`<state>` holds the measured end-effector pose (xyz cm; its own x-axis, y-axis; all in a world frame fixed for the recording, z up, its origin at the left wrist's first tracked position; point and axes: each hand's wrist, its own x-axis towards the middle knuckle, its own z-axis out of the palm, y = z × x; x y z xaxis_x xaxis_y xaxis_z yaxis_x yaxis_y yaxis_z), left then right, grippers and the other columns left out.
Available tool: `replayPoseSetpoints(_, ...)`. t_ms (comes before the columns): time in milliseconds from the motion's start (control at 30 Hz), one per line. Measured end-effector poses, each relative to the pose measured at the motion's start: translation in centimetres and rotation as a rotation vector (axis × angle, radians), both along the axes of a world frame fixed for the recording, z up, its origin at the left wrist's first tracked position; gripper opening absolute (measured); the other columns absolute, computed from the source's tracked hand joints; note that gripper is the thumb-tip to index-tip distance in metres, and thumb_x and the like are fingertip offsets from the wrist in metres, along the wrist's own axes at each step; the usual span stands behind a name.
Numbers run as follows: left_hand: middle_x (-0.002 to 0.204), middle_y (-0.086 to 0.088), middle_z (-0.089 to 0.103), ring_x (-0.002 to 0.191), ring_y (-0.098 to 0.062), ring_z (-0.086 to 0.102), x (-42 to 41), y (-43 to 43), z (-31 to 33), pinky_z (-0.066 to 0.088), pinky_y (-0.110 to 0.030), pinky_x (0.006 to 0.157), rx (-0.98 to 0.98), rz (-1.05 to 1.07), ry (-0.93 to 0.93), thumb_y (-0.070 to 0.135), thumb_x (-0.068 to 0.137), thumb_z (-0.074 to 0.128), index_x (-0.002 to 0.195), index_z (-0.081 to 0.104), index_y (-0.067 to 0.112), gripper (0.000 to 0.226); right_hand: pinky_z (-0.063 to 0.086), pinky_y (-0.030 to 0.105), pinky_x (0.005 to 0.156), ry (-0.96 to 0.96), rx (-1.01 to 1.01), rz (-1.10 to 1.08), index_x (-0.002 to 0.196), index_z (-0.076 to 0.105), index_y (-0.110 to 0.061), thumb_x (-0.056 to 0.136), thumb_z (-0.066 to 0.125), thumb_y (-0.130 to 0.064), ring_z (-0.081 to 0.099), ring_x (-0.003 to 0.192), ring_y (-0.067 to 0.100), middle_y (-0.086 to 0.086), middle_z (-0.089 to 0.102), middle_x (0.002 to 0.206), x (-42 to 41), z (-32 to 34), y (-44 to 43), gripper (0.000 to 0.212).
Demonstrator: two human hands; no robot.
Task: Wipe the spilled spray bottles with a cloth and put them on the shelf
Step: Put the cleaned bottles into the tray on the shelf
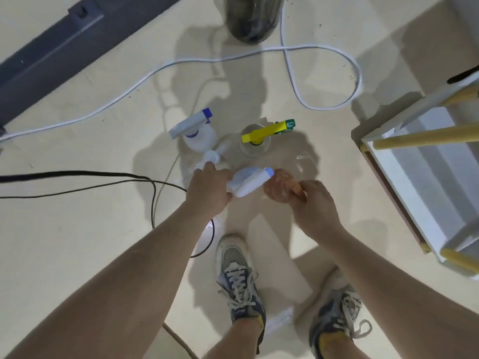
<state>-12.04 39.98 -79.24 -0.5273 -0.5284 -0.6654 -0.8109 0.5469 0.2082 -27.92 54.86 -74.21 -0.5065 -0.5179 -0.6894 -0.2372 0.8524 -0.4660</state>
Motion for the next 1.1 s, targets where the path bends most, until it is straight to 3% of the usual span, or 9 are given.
replayPoseSetpoints(67, 0.115, -0.011, 0.057, 0.103, -0.032, 0.059, 0.3, -0.2, -0.2, 0.035, -0.028, 0.073, 0.051, 0.008, 0.047, 0.022, 0.087, 0.062, 0.12, 0.062, 0.019, 0.033, 0.046, 0.033, 0.063, -0.125, -0.002, -0.276, 0.075, 0.056, -0.024, 0.093, 0.055, -0.025, 0.062, 0.076, 0.021, 0.001, 0.066, 0.082, 0.7, 0.0, -0.6, 0.018)
replayPoseSetpoints(200, 0.099, -0.009, 0.068, 0.088, -0.031, 0.064, 0.8, -0.4, -0.3, 0.044, -0.036, 0.067, -0.044, -0.092, 0.085, 0.013, 0.088, 0.052, 0.123, 0.058, 0.017, 0.036, 0.036, 0.023, 0.051, -0.508, -0.043, -0.737, 0.079, 0.061, -0.021, 0.086, 0.065, -0.037, 0.045, 0.059, 0.011, -0.003, 0.055, 0.071, 2.2, 0.0, -2.6, 0.018)
replayPoseSetpoints(333, 0.093, -0.01, 0.069, 0.082, -0.031, 0.066, -0.1, 0.9, 0.2, 0.041, -0.034, 0.063, -0.086, -0.191, 0.092, 0.017, 0.095, 0.047, 0.14, 0.046, 0.018, 0.045, 0.058, 0.039, 0.076, -0.408, 0.004, -0.712, 0.122, 0.056, -0.022, 0.035, 0.073, -0.087, 0.059, 0.105, 0.013, -0.006, 0.057, 0.117, 5.7, -1.7, -5.3, 0.11)
replayPoseSetpoints(433, 0.089, -0.009, 0.07, 0.081, -0.03, 0.066, -0.7, 2.2, 0.6, 0.045, -0.035, 0.067, -0.068, -0.163, 0.136, 0.018, 0.094, 0.049, 0.125, 0.058, 0.013, 0.033, 0.06, 0.043, 0.08, -0.281, -0.077, -0.76, 0.107, 0.063, -0.011, 0.049, 0.074, -0.067, 0.068, 0.097, 0.025, 0.011, 0.064, 0.115, 6.8, -2.3, -6.5, 0.081)
replayPoseSetpoints(567, 0.095, -0.006, 0.069, 0.083, -0.029, 0.064, -0.9, 3.6, 4.0, 0.051, -0.035, 0.07, 0.088, 0.068, 0.304, 0.019, 0.089, 0.055, 0.141, 0.044, 0.026, 0.054, 0.058, 0.051, 0.079, -0.285, -0.144, -0.777, 0.08, 0.068, -0.01, 0.066, 0.068, -0.035, 0.069, 0.075, 0.021, 0.011, 0.072, 0.083, 6.3, 0.9, -5.0, 0.029)
replayPoseSetpoints(700, 0.092, 0.004, 0.068, 0.086, -0.02, 0.066, -1.9, 5.5, 12.3, 0.057, -0.037, 0.07, 0.328, 0.374, 0.457, 0.022, 0.082, 0.067, 0.125, 0.055, 0.032, 0.046, 0.057, 0.054, 0.083, -0.334, -0.212, -0.708, 0.082, 0.072, -0.006, 0.073, 0.073, -0.025, 0.071, 0.08, 0.03, 0.017, 0.072, 0.085, 4.8, 10.6, -3.2, 0.021)
replayPoseSetpoints(800, 0.088, 0.016, 0.069, 0.084, 0.0, 0.066, -2.5, 6.1, 22.1, 0.056, -0.029, 0.071, 0.352, 0.516, 0.447, 0.023, 0.077, 0.073, 0.117, 0.057, 0.042, 0.047, 0.059, 0.044, 0.083, -0.355, -0.252, -0.571, 0.087, 0.077, -0.019, 0.084, 0.074, -0.029, 0.072, 0.079, 0.018, 0.005, 0.075, 0.082, 2.8, 20.9, -1.7, 0.011)
replayPoseSetpoints(933, 0.083, 0.02, 0.07, 0.076, 0.003, 0.065, -4.2, 7.5, 37.9, 0.054, -0.026, 0.071, 0.34, 0.446, 0.45, 0.032, 0.073, 0.076, 0.118, 0.05, 0.053, 0.057, 0.047, 0.021, 0.061, -0.187, -0.319, -0.525, 0.087, 0.076, -0.021, 0.091, 0.068, -0.025, 0.055, 0.056, 0.005, -0.004, 0.067, 0.064, -1.1, 36.4, 2.1, 0.009)
replayPoseSetpoints(1100, 0.074, 0.015, 0.065, 0.065, -0.013, 0.058, -7.9, 8.8, 56.6, 0.039, -0.017, 0.058, 0.27, 0.197, 0.418, 0.032, 0.068, 0.074, 0.115, 0.053, 0.049, 0.054, 0.045, 0.021, 0.059, 0.111, -0.396, -0.52, 0.094, 0.071, -0.022, 0.094, 0.061, -0.038, 0.059, 0.056, 0.006, -0.003, 0.067, 0.063, -4.7, 53.1, 8.9, 0.019)
